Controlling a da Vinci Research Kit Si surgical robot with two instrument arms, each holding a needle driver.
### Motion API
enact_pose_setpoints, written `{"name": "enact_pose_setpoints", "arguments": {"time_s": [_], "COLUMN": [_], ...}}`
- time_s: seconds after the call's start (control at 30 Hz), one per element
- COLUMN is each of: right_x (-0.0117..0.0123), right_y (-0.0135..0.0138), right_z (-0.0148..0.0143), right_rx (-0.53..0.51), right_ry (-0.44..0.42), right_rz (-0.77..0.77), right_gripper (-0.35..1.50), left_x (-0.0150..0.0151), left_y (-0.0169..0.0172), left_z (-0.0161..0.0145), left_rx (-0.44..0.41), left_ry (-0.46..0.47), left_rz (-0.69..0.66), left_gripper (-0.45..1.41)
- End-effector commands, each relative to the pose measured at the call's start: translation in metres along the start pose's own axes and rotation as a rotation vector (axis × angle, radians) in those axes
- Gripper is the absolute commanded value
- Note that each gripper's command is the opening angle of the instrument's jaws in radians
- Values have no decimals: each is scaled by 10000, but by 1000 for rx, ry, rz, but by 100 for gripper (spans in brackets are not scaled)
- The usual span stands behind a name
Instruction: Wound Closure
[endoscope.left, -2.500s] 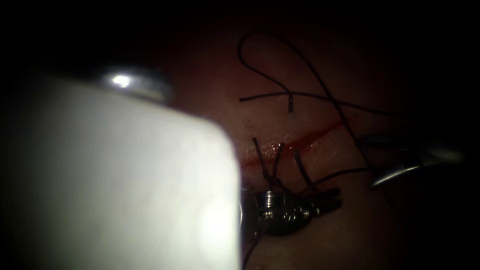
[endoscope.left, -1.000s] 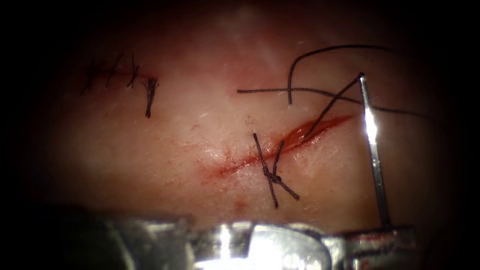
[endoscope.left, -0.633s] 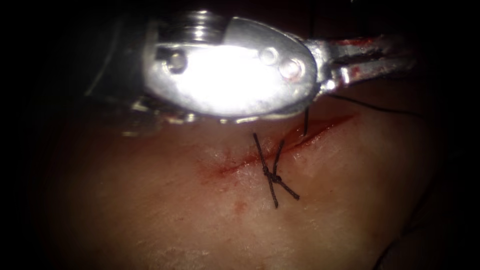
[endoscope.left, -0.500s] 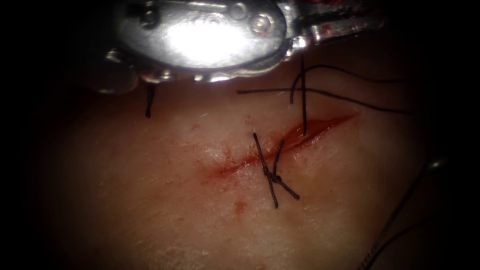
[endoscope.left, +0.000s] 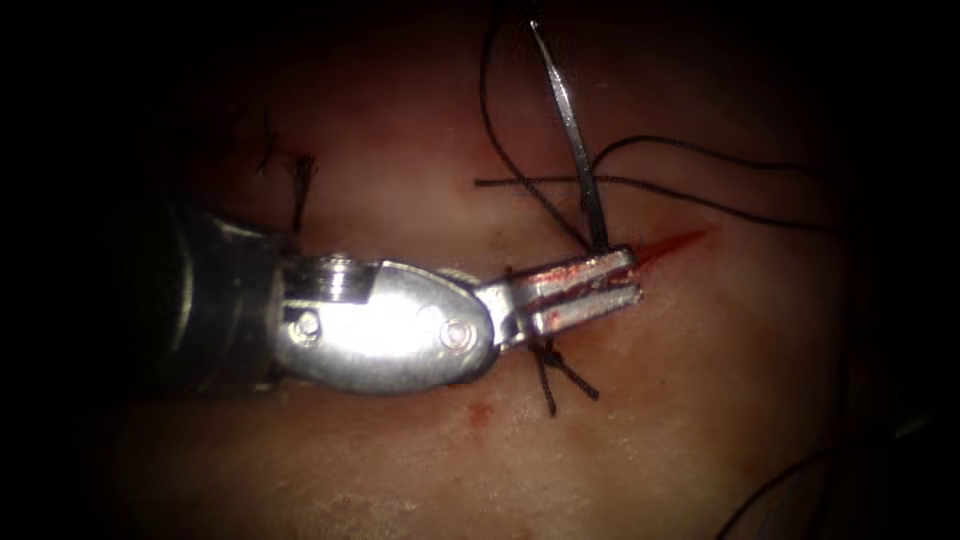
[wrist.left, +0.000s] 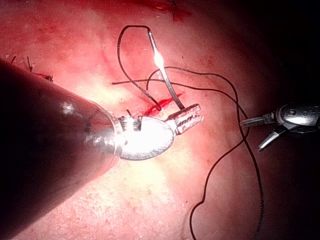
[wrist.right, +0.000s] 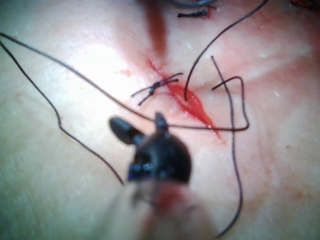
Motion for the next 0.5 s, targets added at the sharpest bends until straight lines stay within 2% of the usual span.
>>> {"name": "enact_pose_setpoints", "arguments": {"time_s": [0.03,0.13,0.23,0.27,0.4,0.5], "right_x": [-19,-32,-33,-26,12,72], "right_y": [-7,-13,-19,-17,0,32], "right_z": [3,-18,-46,-65,-110,-139], "right_rx": [15,38,48,20,-79,-179], "right_ry": [-46,-64,-60,-44,80,182], "right_rz": [37,97,85,97,156,216], "right_gripper": [131,135,133,131,131,130], "left_x": [-10,-25,-35,-40,-47,-55], "left_y": [15,28,34,37,47,58], "left_z": [5,5,6,8,15,20], "left_rx": [-4,-5,-11,-10,-4,-6], "left_ry": [-1,1,-13,-17,-20,-32], "left_rz": [-8,-14,-4,1,0,11], "left_gripper": [-45,-45,-45,-45,-45,-45]}}
